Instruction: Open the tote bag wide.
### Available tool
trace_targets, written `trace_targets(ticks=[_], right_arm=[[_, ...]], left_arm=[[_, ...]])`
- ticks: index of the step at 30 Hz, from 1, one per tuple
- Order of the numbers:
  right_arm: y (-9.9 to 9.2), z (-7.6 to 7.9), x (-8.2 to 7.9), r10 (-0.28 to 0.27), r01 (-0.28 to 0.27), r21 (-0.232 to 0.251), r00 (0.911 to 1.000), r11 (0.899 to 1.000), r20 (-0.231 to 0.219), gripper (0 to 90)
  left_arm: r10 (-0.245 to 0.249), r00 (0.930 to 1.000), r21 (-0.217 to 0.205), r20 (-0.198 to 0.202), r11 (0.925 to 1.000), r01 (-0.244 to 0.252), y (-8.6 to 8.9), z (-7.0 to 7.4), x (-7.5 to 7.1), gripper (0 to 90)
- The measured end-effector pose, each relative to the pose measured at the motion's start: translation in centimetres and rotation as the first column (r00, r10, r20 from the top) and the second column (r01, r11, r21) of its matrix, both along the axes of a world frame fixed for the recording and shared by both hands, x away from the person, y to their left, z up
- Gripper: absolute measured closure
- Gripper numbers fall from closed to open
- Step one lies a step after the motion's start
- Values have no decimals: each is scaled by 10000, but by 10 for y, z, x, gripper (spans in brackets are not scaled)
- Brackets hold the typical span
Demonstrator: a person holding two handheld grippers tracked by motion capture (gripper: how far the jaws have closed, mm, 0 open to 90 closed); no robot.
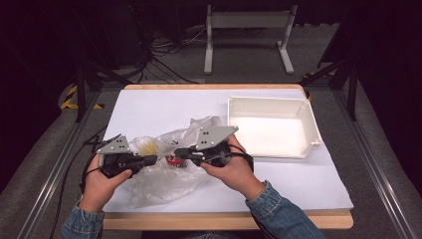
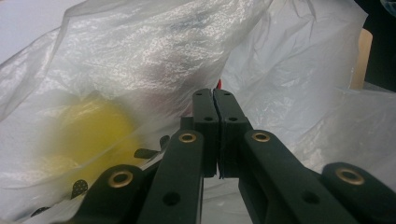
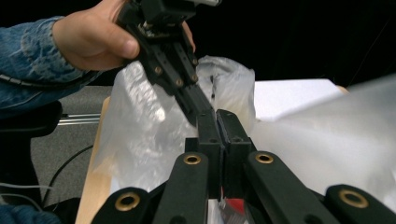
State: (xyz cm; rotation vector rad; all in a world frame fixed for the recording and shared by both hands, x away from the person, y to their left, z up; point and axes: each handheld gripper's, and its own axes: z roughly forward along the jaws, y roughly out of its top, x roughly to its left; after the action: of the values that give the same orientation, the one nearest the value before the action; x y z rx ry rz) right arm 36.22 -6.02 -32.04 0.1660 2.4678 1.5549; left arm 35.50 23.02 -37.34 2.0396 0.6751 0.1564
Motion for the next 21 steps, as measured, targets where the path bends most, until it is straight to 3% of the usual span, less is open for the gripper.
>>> trace_targets(ticks=[3, 6, 10, 13, 17, 20, 21], right_arm=[[8, -1, 8, 11, -11, -129, 10000, 9999, -30, 893], [16, -11, 20, -86, 67, -582, 9994, 9983, -330, 895], [20, -22, 33, -398, 356, -792, 9979, 9962, -511, 875], [23, -27, 43, -797, 760, -661, 9953, 9949, -551, 737], [28, -31, 54, -1339, 1332, -398, 9909, 9903, -160, 505], [31, -33, 63, -1781, 1781, -203, 9840, 9838, 25, 391], [31, -33, 63, -1781, 1781, -203, 9840, 9838, 25, 391]], left_arm=[[-108, 9999, 21, 1, 9999, 108, 0, 0, 0, 888], [-65, 10000, 29, 20, 10000, 65, 1, 0, 0, 891], [-13, 10000, 22, -44, 10000, 13, 3, -1, 1, 892], [52, 9999, 19, -88, 10000, -52, 3, -3, 2, 887], [123, 9999, 123, -44, 9998, -123, 2, -6, 4, 865], [210, 9998, 104, 12, 9997, -210, 2, -7, 5, 841], [271, 9996, 95, 33, 9996, -271, 3, -8, 6, 841]])
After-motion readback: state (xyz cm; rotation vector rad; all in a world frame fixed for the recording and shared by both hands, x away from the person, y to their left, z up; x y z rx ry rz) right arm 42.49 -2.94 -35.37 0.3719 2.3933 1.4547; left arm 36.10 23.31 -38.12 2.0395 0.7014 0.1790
